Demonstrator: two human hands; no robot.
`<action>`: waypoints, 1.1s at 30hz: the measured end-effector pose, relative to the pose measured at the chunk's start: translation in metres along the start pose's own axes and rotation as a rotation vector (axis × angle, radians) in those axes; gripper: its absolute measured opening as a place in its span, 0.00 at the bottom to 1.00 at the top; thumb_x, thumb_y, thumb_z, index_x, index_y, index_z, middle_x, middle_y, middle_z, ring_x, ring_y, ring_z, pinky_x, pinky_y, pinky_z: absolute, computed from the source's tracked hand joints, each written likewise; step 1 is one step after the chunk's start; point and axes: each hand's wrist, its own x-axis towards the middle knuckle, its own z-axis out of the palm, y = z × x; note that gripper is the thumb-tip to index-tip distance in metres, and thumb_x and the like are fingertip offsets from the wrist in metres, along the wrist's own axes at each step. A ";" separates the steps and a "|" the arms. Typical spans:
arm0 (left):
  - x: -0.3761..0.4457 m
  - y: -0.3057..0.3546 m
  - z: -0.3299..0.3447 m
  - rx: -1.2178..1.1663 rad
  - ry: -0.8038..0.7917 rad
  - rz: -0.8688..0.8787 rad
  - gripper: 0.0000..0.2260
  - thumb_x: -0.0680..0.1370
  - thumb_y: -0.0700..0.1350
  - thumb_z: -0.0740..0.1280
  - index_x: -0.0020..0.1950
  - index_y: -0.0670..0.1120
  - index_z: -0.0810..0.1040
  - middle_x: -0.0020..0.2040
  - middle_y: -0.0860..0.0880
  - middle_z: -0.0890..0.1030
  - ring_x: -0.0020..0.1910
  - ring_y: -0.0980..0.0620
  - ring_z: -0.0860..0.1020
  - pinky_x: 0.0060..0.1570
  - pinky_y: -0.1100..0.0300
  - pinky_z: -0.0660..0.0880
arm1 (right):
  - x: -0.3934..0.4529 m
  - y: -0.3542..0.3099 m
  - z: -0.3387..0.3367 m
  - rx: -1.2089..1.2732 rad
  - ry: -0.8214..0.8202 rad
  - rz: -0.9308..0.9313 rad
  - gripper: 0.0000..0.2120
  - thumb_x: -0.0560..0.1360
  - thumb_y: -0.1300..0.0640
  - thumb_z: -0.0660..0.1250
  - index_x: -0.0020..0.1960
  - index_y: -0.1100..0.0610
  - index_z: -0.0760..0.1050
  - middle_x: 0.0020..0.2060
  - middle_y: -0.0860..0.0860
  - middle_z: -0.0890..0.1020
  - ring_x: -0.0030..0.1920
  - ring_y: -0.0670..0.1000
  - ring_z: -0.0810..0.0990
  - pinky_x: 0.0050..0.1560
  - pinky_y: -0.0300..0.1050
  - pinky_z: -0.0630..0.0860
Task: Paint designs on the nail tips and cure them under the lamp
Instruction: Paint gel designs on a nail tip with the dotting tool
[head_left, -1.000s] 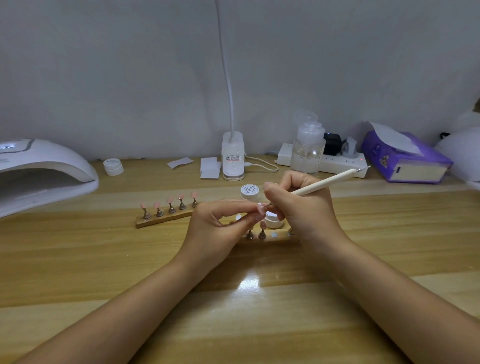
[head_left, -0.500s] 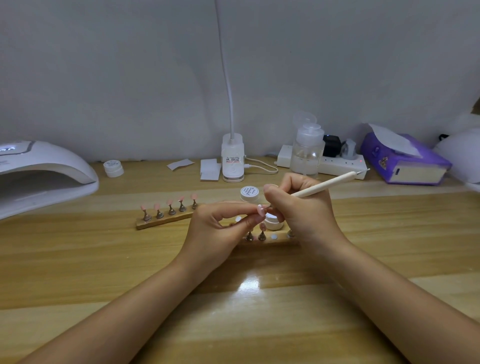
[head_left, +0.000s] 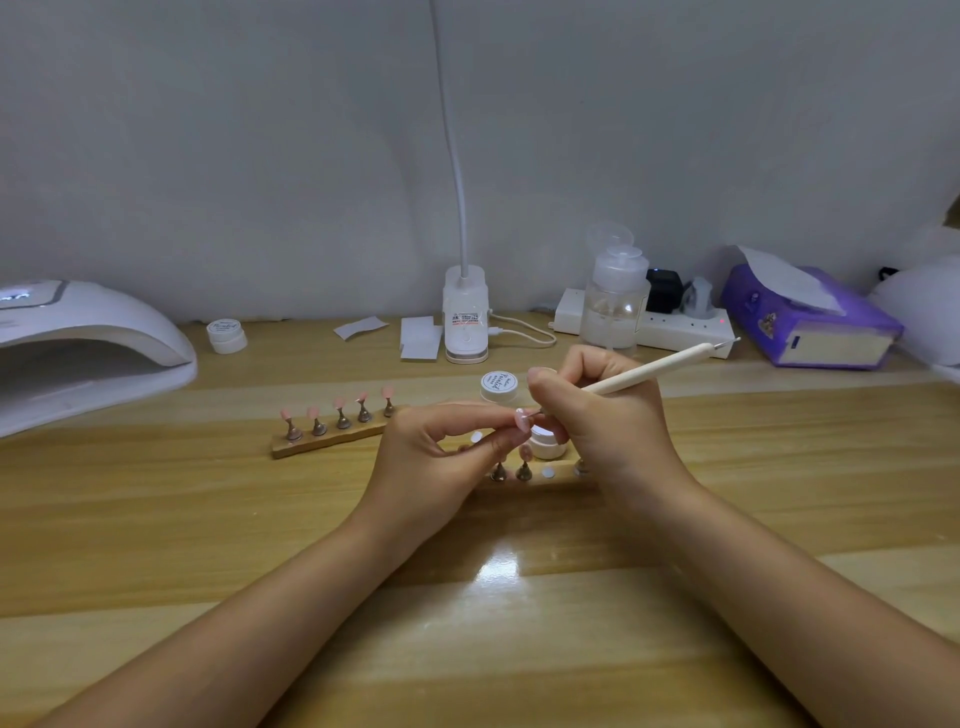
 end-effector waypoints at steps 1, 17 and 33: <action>0.000 0.000 0.000 0.000 -0.001 0.002 0.11 0.68 0.42 0.70 0.50 0.43 0.81 0.42 0.53 0.84 0.43 0.58 0.82 0.45 0.66 0.76 | 0.000 0.000 0.000 0.001 0.002 0.001 0.18 0.67 0.65 0.68 0.23 0.53 0.66 0.17 0.45 0.70 0.21 0.43 0.70 0.26 0.36 0.70; 0.000 0.003 0.001 0.006 0.005 -0.023 0.13 0.68 0.43 0.70 0.51 0.42 0.81 0.42 0.53 0.84 0.43 0.59 0.82 0.45 0.63 0.78 | 0.001 0.000 0.000 0.025 0.016 0.016 0.19 0.69 0.67 0.66 0.23 0.54 0.66 0.17 0.45 0.69 0.20 0.43 0.69 0.28 0.38 0.72; -0.001 0.004 0.000 -0.010 0.011 -0.044 0.12 0.67 0.44 0.70 0.50 0.44 0.81 0.43 0.54 0.83 0.45 0.59 0.82 0.46 0.63 0.78 | 0.000 -0.001 -0.002 0.037 -0.023 0.013 0.23 0.70 0.68 0.65 0.21 0.52 0.65 0.16 0.46 0.67 0.18 0.42 0.67 0.23 0.32 0.67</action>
